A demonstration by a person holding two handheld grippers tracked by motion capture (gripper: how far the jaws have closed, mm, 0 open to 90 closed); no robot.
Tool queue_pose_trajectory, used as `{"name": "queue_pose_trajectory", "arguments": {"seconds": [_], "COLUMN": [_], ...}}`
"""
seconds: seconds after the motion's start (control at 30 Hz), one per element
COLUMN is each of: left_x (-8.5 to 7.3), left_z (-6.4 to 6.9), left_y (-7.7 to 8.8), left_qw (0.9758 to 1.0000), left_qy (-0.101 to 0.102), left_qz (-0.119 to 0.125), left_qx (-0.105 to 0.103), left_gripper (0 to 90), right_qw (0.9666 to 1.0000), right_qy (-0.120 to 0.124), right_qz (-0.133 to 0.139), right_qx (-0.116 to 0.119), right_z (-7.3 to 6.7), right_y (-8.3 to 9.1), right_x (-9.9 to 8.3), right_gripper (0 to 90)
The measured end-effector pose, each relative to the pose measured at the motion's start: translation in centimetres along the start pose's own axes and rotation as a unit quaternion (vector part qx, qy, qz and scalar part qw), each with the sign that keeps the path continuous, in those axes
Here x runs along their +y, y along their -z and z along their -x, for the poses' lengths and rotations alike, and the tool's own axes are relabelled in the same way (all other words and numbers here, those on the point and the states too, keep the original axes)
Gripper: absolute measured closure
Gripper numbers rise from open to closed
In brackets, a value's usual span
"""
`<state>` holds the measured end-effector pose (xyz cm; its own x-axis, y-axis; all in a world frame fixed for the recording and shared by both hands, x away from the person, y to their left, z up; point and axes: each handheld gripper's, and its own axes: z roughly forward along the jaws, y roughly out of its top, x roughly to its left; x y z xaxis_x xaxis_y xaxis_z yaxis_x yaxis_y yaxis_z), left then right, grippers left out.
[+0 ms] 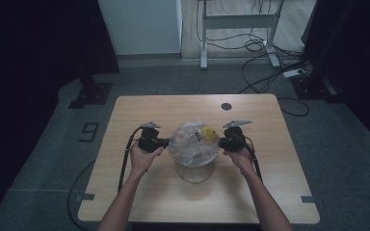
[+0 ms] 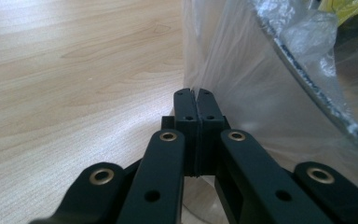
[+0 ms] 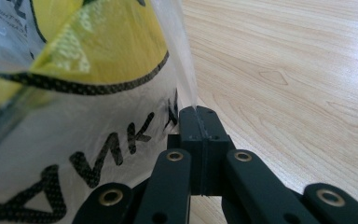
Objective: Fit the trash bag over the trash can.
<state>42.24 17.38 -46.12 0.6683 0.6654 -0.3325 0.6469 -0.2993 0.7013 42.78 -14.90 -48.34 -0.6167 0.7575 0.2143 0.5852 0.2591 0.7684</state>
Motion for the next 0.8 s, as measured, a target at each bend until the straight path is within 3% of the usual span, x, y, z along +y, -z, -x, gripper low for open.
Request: {"name": "queue_pose_trajectory", "arguments": {"seconds": [0.27, 0.4, 0.53, 0.57, 0.6, 0.63, 0.8], "left_x": [-0.3, -0.6, -0.7, -0.7, -0.8, -0.8, -1.2], "left_z": [-0.1, -0.3, -0.3, -0.3, -0.2, -0.2, -0.4], "left_y": [-0.3, -0.1, 0.4, 0.5, 0.8, 0.9, 1.6], "left_qw": [0.9999, 1.0, 0.9999, 0.9998, 0.9996, 0.9993, 0.9977], "left_qy": [0.003, 0.004, -0.001, -0.002, -0.007, -0.007, -0.01], "left_qz": [-0.012, -0.003, 0.013, 0.017, 0.022, 0.029, 0.059], "left_qx": [0.004, 0.007, 0.011, 0.012, 0.017, 0.021, 0.032], "left_gripper": [89.8, 89.8, 88.7, 88.7, 86.6, 84.7, 73.6], "right_qw": [0.9999, 0.9997, 0.9997, 0.9997, 0.9993, 0.9988, 0.995], "right_qy": [0.0, 0.002, 0.006, 0.001, -0.01, -0.014, -0.018], "right_qz": [-0.012, -0.015, 0.005, 0.008, 0.025, 0.037, 0.093], "right_qx": [-0.004, -0.017, -0.021, -0.021, -0.027, -0.03, -0.032], "right_z": [-0.1, 0.1, 0.0, 0.1, 0.2, 0.2, 0.1], "right_y": [-0.2, -0.2, 0.0, 0.1, 0.4, 0.7, 2.4], "right_x": [-0.2, -0.5, -0.9, -0.9, -1.1, -1.2, -1.7], "right_gripper": [89.8, 89.8, 89.3, 86.5, 76.0, 71.5, 64.9]}}
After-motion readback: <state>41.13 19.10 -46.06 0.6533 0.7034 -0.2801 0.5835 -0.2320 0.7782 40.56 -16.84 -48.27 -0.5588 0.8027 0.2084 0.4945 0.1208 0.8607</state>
